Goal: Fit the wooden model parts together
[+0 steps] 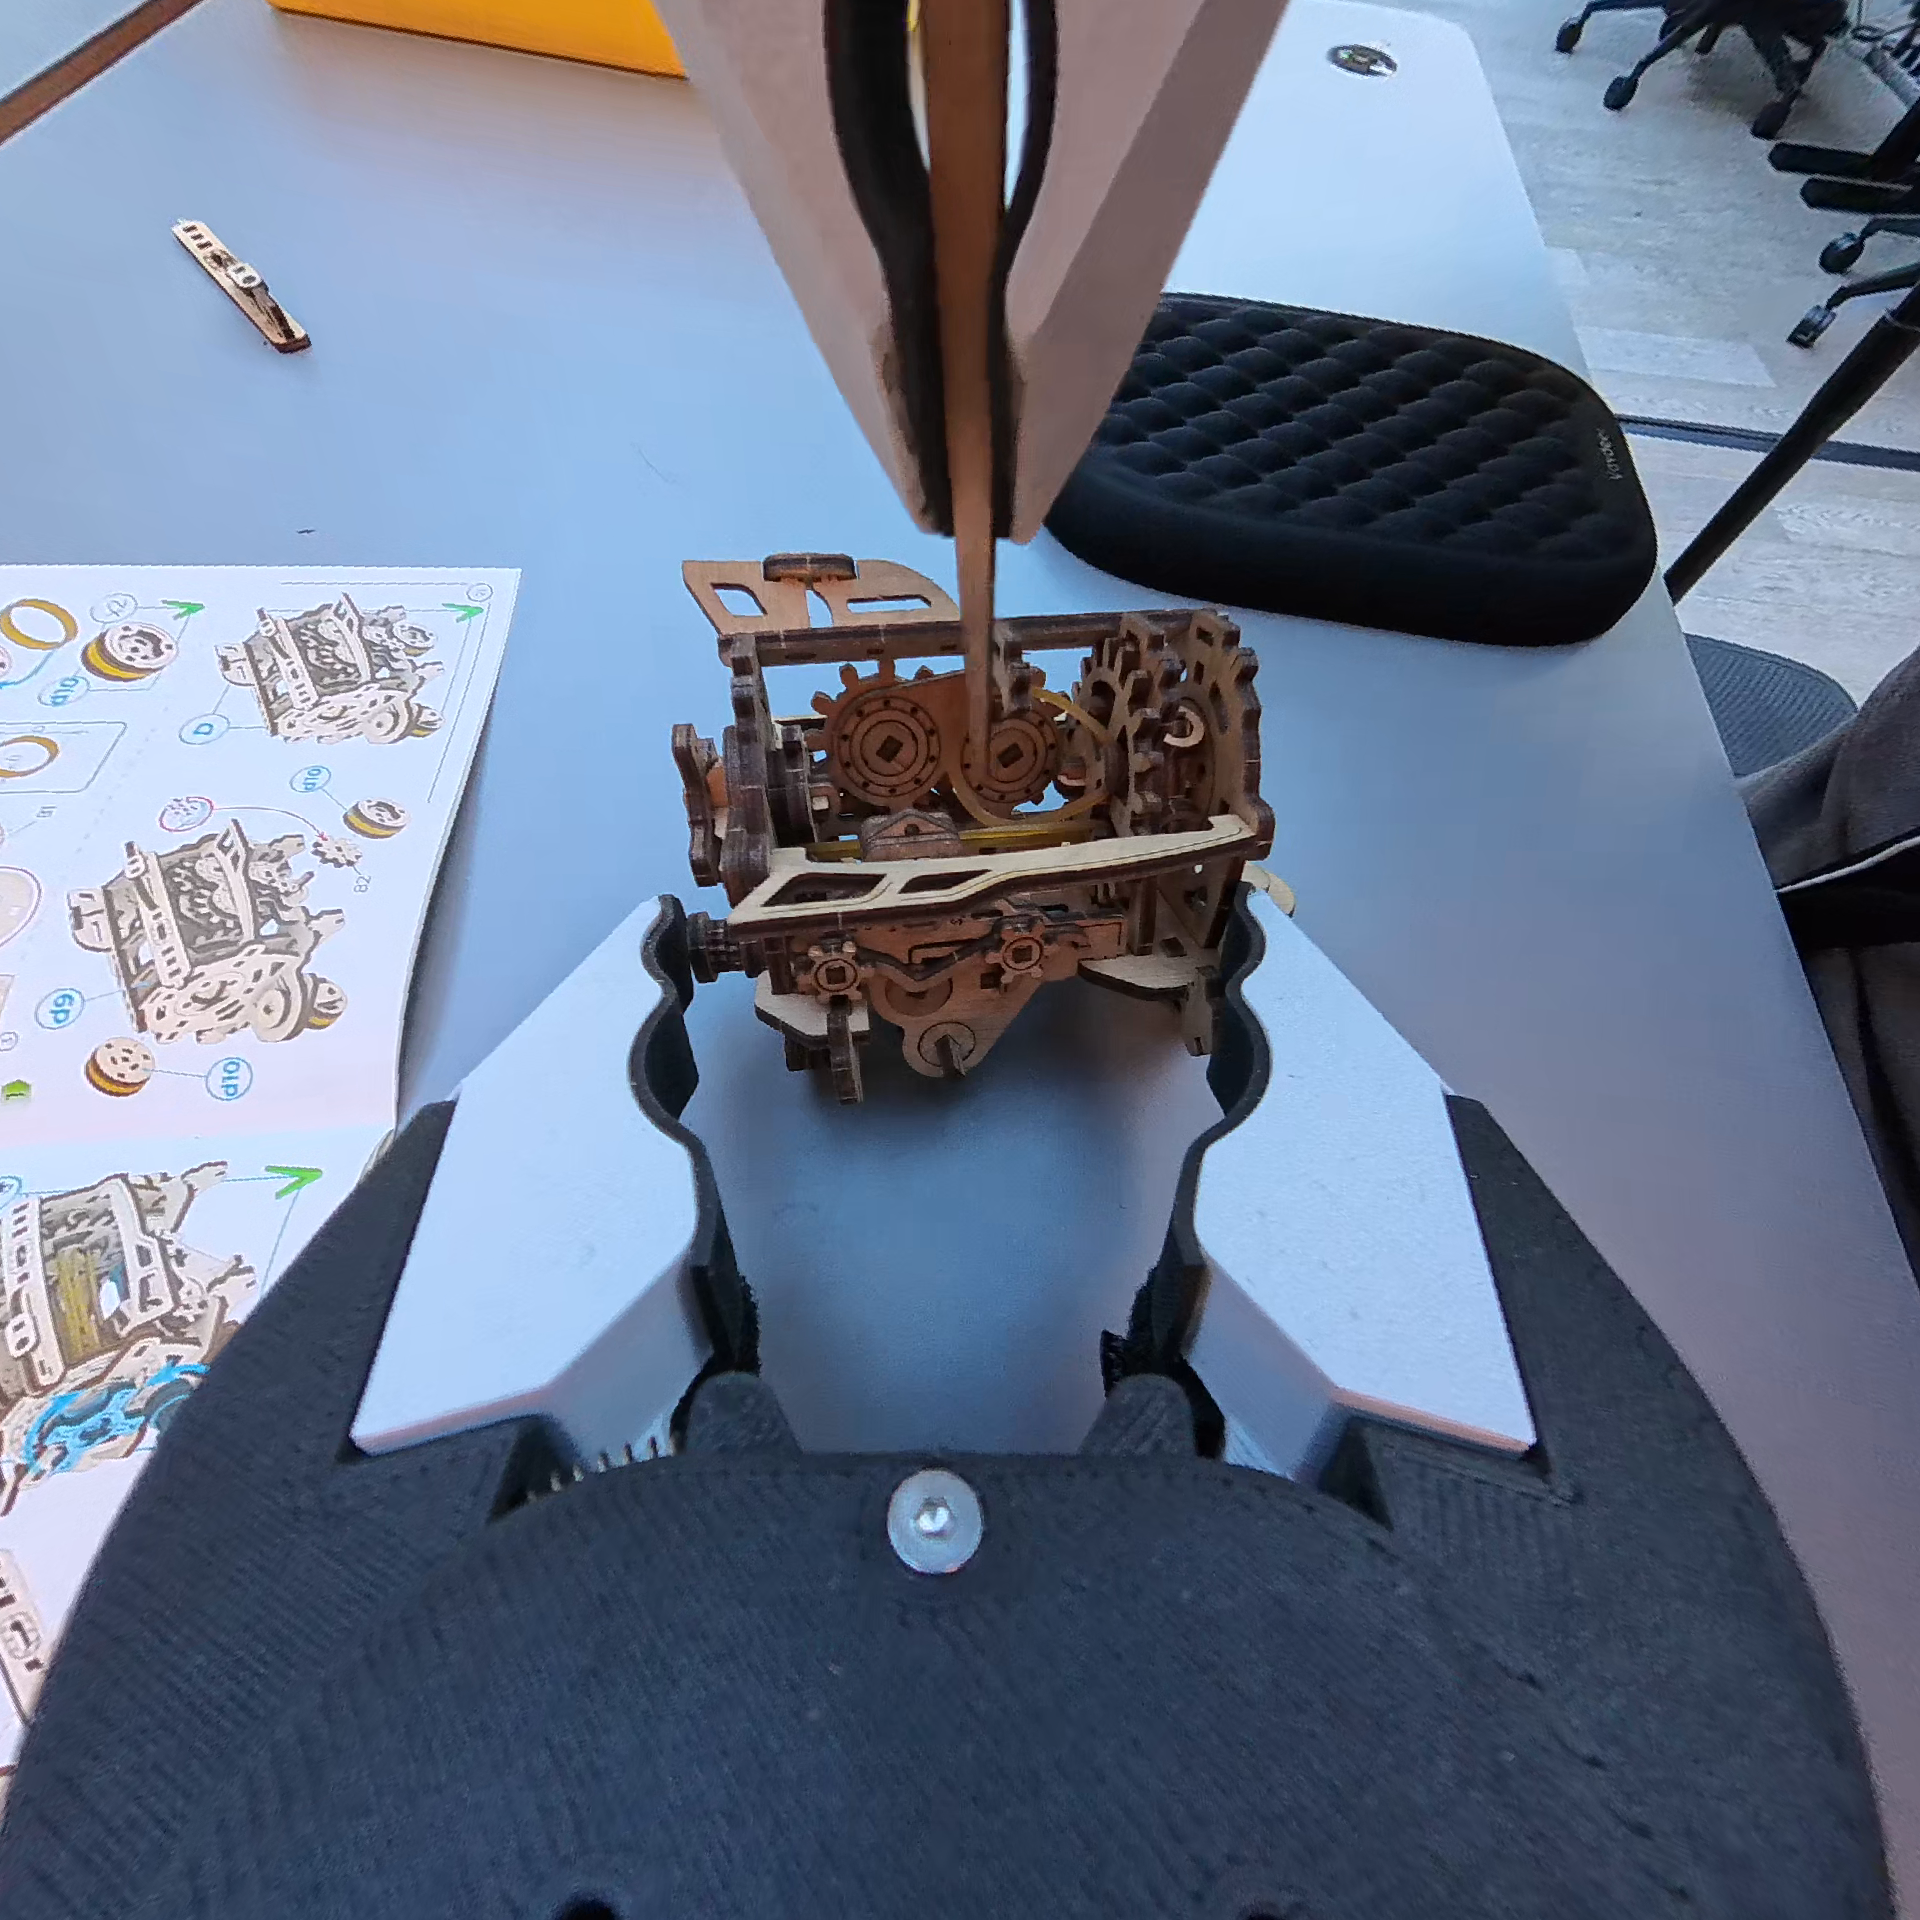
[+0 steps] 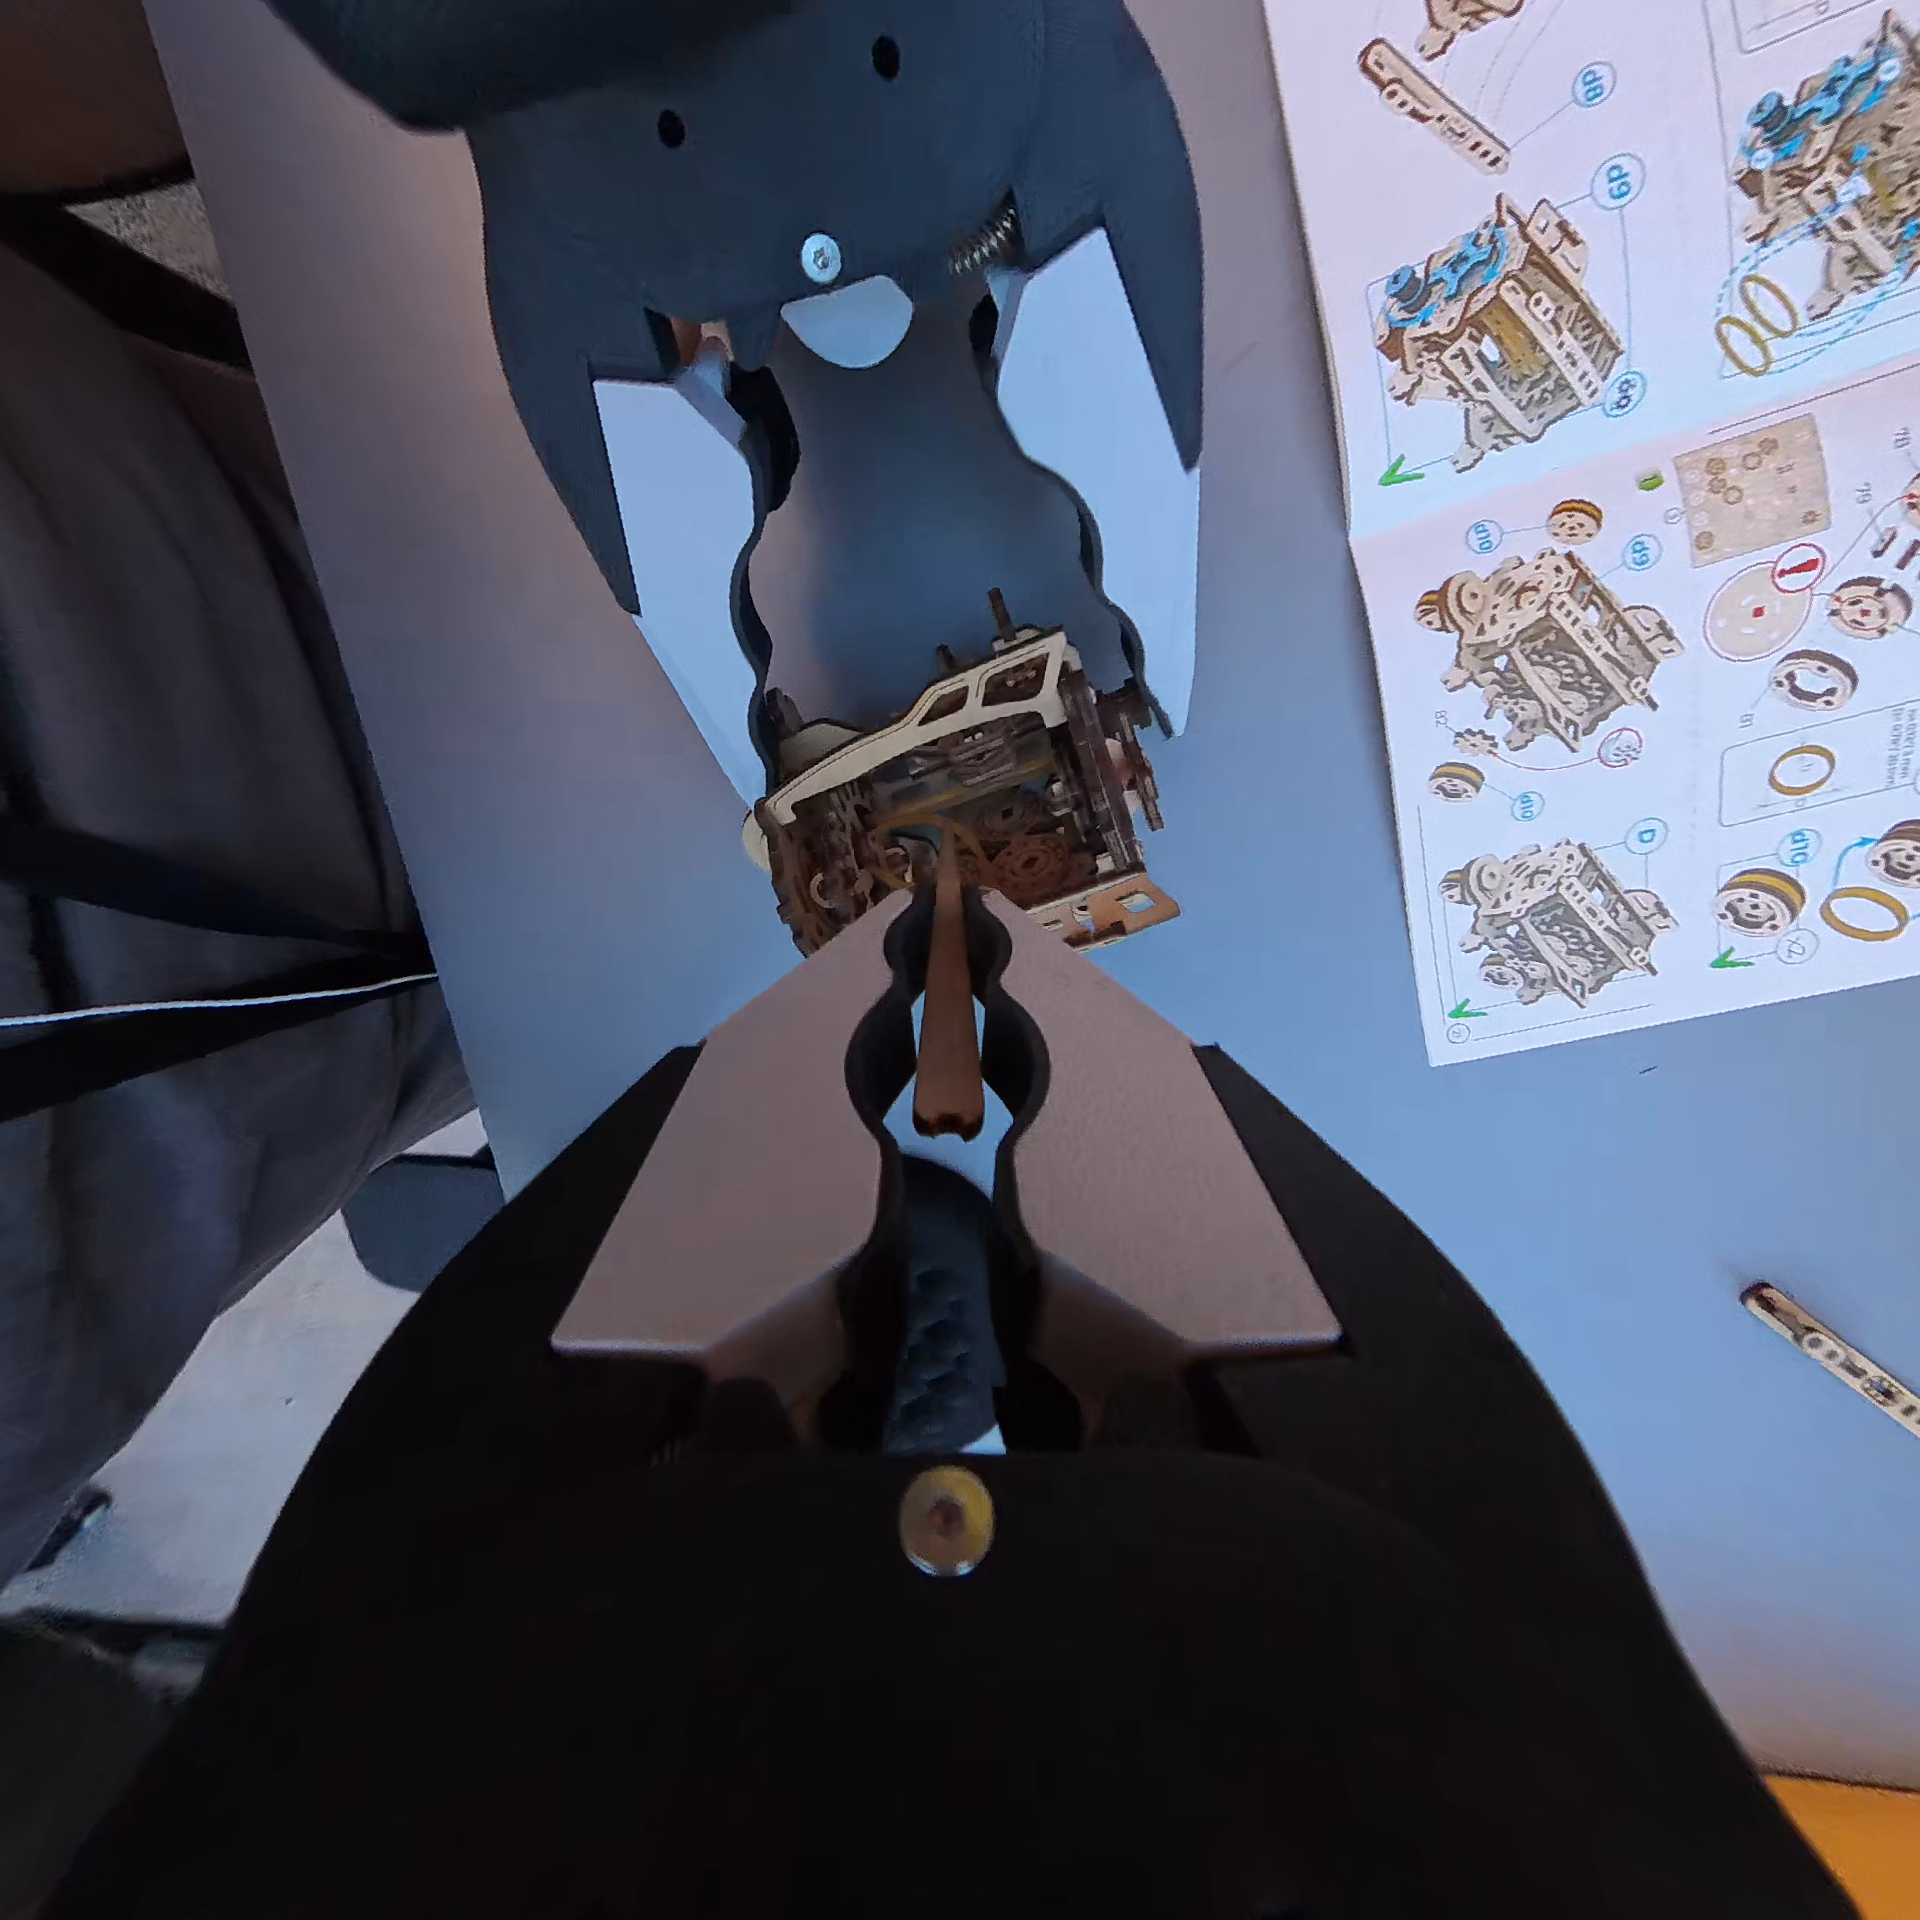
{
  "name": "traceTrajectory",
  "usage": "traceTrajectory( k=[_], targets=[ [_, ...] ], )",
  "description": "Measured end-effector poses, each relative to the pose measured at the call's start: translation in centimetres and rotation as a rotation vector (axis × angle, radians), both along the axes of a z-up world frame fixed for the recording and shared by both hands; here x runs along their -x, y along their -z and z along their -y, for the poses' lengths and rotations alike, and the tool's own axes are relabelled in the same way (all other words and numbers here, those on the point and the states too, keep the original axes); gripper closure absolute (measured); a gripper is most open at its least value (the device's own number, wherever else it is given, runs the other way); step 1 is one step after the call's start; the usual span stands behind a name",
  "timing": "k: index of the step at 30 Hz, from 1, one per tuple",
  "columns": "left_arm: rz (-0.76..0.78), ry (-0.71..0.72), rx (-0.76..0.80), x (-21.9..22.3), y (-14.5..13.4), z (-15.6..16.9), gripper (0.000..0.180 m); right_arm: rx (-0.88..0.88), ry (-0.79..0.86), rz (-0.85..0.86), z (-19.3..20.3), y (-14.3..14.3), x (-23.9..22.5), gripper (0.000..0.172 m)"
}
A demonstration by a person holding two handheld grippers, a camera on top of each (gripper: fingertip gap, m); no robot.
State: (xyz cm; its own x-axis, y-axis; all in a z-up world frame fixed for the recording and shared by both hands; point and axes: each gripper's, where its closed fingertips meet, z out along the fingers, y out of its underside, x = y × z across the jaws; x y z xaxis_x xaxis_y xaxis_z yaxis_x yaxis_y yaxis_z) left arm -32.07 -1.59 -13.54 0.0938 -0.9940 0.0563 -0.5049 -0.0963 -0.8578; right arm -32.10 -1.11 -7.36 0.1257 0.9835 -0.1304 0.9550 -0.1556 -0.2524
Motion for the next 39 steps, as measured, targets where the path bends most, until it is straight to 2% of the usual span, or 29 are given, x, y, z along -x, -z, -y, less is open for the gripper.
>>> traceTrajectory(
  k=[10, 20, 27, 39],
  targets=[
    [0.000, 0.001, -0.001, 0.1, 0.0, 0.0, 0.080, 0.131, -0.059, 0.156, 0.0, 1.0, -0.1, 0.168],
    [0.001, 0.003, 0.005, 0.1, 0.0, 0.0, 0.080, 0.097, -0.027, 0.133, -0.8, 1.7, -0.7, 0.169],
    [0.003, 0.004, 0.012, 0.1, 0.0, 0.0, 0.080, 0.054, -0.015, 0.070, -1.2, 1.0, -0.5, 0.169],
    [0.003, 0.006, 0.011, 0.1, 0.0, 0.0, 0.080, 0.074, -0.043, 0.067, -1.5, 0.4, 0.3, 0.168]
  ],
)
